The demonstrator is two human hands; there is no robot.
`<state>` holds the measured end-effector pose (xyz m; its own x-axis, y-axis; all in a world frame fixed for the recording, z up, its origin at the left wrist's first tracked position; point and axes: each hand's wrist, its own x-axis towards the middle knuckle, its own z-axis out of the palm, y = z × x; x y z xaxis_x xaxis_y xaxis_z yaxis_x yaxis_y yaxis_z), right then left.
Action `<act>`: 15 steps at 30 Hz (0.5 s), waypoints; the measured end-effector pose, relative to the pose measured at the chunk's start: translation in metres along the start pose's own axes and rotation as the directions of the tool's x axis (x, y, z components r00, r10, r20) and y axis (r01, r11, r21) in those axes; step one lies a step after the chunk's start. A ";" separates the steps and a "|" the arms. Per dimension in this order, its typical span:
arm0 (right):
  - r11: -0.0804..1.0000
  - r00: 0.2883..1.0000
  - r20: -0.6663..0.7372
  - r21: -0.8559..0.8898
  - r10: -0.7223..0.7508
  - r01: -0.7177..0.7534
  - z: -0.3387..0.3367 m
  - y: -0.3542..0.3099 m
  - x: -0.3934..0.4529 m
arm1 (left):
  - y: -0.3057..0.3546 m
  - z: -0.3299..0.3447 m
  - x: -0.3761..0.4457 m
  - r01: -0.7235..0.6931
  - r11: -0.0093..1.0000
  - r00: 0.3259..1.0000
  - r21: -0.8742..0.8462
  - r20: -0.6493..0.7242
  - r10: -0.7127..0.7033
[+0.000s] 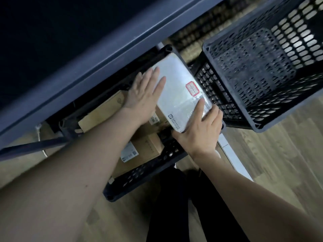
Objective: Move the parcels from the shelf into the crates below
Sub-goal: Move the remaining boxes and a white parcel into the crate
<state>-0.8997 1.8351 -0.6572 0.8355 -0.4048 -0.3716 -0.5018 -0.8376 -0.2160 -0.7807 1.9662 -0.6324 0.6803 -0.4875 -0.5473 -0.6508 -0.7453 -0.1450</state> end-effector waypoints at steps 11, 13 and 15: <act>0.999 1.000 -0.009 -0.037 -0.007 0.007 0.060 -0.001 0.031 | 0.021 0.053 0.048 0.015 0.996 0.997 -0.088 0.071 -0.009; 0.999 0.998 -0.065 -0.042 -0.013 0.011 0.075 0.001 0.037 | 0.021 0.066 0.054 0.010 0.996 0.998 -0.093 0.060 -0.004; 0.998 0.993 -0.120 -0.053 -0.025 0.018 0.091 0.002 0.042 | 0.020 0.078 0.060 0.011 0.995 0.999 -0.102 0.031 -0.008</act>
<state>-0.8865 1.8495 -0.7551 0.8684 -0.4251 -0.2554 -0.4739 -0.8630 -0.1749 -0.7794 1.9575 -0.7323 0.6745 -0.4672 -0.5716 -0.6057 -0.7929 -0.0665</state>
